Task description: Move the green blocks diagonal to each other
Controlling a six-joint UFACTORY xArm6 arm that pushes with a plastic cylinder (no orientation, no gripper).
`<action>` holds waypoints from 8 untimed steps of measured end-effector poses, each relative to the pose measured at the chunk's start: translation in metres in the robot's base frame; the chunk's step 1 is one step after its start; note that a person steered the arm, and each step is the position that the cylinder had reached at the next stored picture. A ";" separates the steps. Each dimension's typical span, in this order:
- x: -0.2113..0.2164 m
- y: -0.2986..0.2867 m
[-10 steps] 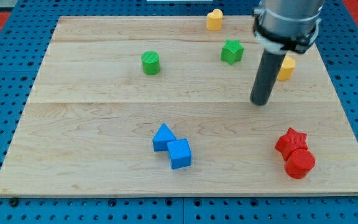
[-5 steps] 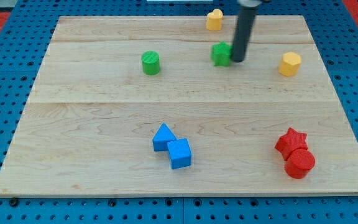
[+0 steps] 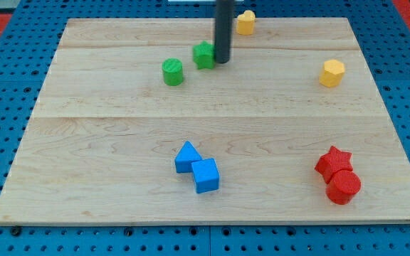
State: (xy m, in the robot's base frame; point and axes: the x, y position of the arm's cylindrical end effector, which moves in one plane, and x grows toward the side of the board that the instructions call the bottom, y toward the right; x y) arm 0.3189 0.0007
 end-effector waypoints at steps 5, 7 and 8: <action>0.056 -0.205; 0.090 -0.230; 0.090 -0.280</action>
State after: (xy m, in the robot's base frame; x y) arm 0.4088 -0.2790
